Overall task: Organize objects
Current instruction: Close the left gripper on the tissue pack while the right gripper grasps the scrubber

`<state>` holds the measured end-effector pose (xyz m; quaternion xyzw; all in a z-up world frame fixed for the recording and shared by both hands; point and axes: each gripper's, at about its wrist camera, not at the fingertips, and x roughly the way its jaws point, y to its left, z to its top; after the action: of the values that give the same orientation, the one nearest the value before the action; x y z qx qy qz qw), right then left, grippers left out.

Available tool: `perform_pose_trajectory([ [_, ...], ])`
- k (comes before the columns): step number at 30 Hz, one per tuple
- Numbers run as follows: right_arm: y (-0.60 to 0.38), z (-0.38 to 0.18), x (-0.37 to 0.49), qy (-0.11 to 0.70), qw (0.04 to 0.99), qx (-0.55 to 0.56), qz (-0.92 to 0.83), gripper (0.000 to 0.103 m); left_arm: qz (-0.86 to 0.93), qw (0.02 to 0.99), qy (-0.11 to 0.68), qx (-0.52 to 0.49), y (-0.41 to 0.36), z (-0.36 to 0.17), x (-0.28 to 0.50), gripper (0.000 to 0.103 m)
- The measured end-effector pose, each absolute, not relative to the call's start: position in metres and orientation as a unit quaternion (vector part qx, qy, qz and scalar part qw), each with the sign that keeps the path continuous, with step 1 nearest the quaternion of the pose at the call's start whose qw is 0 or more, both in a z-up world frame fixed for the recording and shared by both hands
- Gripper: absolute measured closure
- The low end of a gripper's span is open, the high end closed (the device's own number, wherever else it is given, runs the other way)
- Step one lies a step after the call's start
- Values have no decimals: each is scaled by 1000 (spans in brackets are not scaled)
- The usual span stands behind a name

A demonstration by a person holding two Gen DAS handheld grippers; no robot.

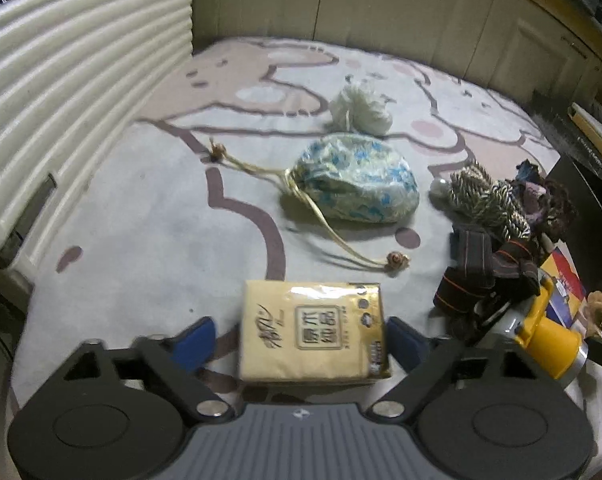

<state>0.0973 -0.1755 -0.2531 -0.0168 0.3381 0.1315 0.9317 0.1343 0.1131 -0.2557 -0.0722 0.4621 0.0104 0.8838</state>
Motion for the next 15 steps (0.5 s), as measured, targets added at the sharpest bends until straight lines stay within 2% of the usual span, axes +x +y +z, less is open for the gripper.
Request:
perform_pose_trajectory([
  [3, -178, -249, 97, 336, 933, -16, 130, 68, 16, 882, 469, -51, 108, -257, 134, 29],
  [8, -184, -236, 95, 324, 938, -13, 124, 68, 10, 886, 460, -53, 106, -244, 129, 29],
  [15, -196, -204, 100, 302, 946, -8, 114, 68, -13, 907, 421, -26, 98, -196, 129, 29],
])
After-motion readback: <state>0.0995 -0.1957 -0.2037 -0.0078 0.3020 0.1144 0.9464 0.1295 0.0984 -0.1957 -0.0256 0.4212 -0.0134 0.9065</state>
